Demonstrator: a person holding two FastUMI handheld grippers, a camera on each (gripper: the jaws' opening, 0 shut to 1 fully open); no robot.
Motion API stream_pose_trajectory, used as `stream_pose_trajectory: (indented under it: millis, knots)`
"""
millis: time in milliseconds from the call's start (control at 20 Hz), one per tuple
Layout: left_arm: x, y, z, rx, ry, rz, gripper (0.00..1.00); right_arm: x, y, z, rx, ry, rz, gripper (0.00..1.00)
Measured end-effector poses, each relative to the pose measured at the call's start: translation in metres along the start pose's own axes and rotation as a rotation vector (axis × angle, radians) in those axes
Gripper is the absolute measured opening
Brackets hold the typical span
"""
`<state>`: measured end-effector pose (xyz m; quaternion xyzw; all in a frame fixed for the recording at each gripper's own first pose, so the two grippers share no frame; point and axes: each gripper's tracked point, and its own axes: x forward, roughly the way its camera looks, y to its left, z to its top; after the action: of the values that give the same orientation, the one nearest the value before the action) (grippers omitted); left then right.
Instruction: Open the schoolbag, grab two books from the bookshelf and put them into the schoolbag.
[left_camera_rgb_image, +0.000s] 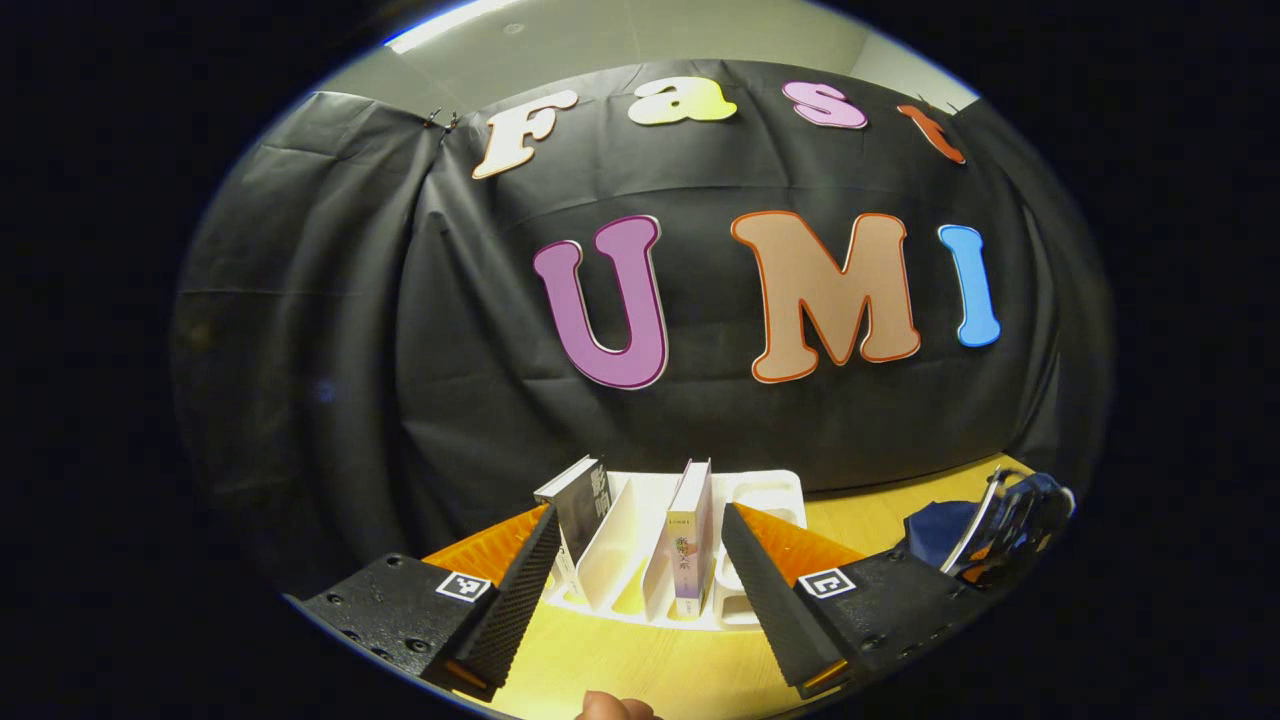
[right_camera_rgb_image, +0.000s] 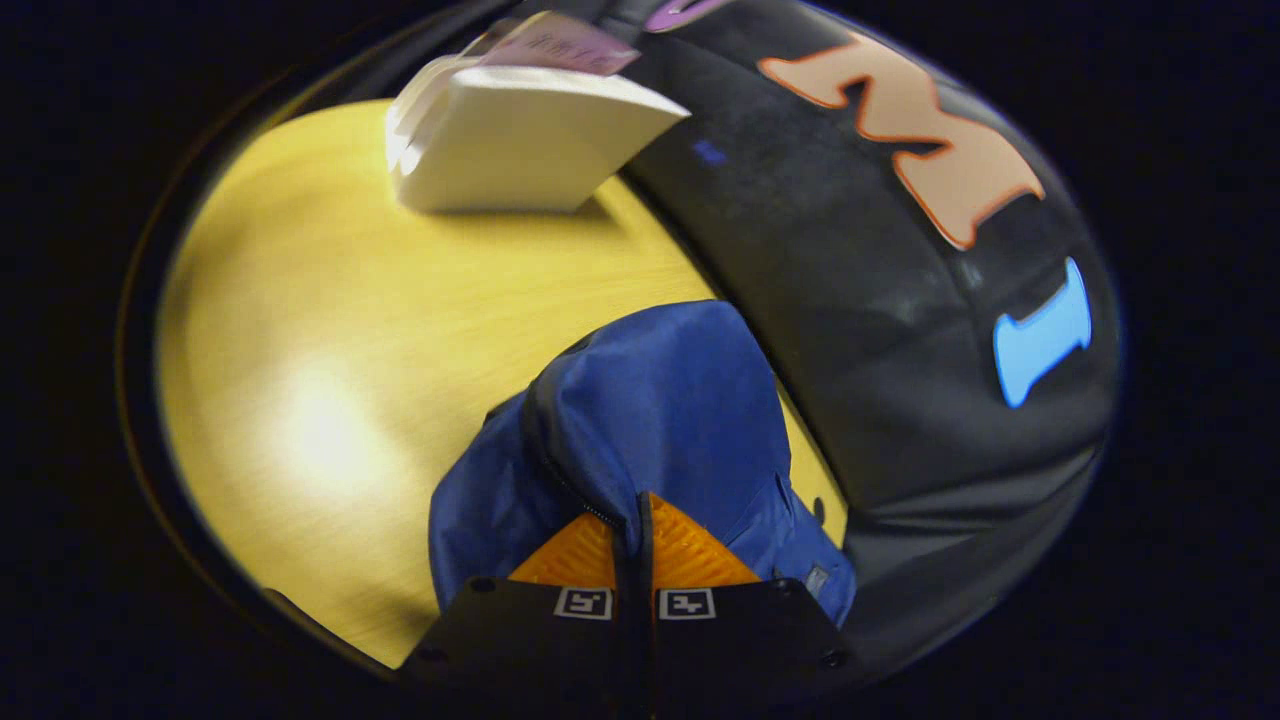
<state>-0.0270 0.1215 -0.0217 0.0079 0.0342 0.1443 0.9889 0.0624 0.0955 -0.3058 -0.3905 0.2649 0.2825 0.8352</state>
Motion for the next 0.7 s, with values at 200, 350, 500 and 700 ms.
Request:
stream_pose_trajectory:
  millis: [200, 350, 500, 700]
  knots:
    - [0.013, 0.004, -0.001, -0.016, 0.004, 0.003, 0.95, -0.021, -0.029, 0.02, 0.251, -0.059, 0.026, 0.03]
    - [0.022, 0.002, -0.003, -0.029, 0.011, 0.002, 0.99, -0.031, -0.051, 0.023, 0.414, -0.095, 0.032, 0.0]
    - [0.029, 0.0, -0.002, -0.033, 0.007, 0.0, 0.95, -0.038, -0.077, 0.029, 0.581, -0.141, 0.043, 0.04]
    - [0.037, -0.004, 0.0, -0.024, -0.001, -0.01, 0.99, -0.047, -0.093, 0.03, 0.763, -0.197, 0.077, 0.03]
